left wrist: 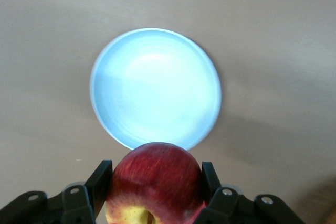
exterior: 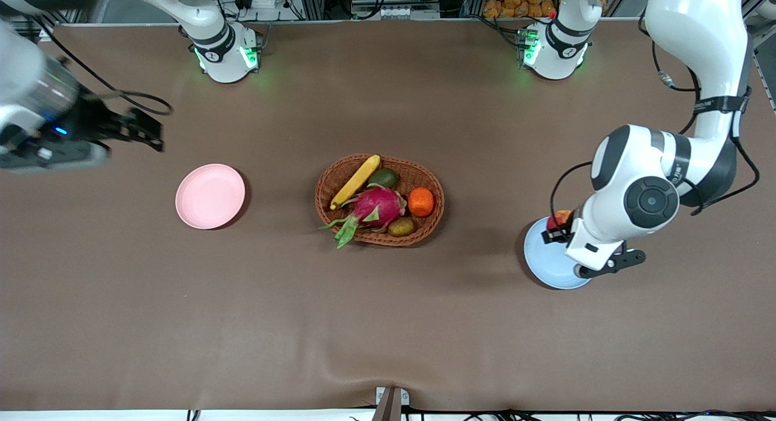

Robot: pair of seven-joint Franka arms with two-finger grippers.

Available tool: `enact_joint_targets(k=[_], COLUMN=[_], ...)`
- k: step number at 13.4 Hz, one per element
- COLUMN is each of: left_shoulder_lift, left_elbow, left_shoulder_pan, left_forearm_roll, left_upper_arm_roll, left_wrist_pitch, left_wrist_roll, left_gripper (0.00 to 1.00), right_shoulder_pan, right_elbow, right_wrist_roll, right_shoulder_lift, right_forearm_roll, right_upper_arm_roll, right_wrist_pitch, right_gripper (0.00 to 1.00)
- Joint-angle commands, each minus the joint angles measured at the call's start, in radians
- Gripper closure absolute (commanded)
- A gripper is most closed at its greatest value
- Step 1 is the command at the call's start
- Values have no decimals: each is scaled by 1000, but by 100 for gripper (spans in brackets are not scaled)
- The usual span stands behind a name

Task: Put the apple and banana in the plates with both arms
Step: 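Carry the apple to the blue plate while the right gripper reaches out, then lower the apple onto the blue plate while the right gripper grasps the banana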

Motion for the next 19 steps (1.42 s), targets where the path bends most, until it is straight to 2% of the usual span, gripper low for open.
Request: enact_joint_targets(k=[1, 3, 5, 6, 8, 9, 14, 16, 19], left_shoulder_lift=[27, 55, 84, 93, 121, 130, 174, 184, 199], left_elbow=[-1, -1, -1, -1, 4, 4, 8, 11, 11], left_shoulder_pan=[11, 11, 21, 19, 16, 13, -1, -2, -1], left_forearm_roll=[54, 68, 108, 114, 152, 167, 218, 221, 232], left_upper_arm_roll=[-8, 15, 15, 15, 15, 15, 15, 15, 15], left_wrist_pitch=[-6, 10, 14, 16, 22, 24, 80, 94, 126], left_wrist_roll=[-3, -11, -26, -63, -127, -151, -241, -244, -246], left_gripper=[100, 100, 100, 100, 100, 100, 100, 100, 100], right_shoulder_pan=[6, 41, 72, 92, 83, 82, 178, 198, 217], right_elbow=[24, 18, 16, 15, 15, 15, -12, -10, -8], right_wrist_roll=[-6, 16, 154, 229, 395, 436, 627, 659, 691], right_shoulder_lift=[91, 142, 203, 240, 318, 349, 484, 517, 545], right_forearm_roll=[-3, -1, 10, 43, 211, 267, 307, 341, 349], right_upper_arm_roll=[-5, -5, -5, -5, -6, -6, -5, -6, -6], right_wrist_pitch=[12, 53, 61, 63, 69, 90, 257, 278, 281], right_gripper=[0, 0, 0, 0, 0, 0, 0, 3, 25])
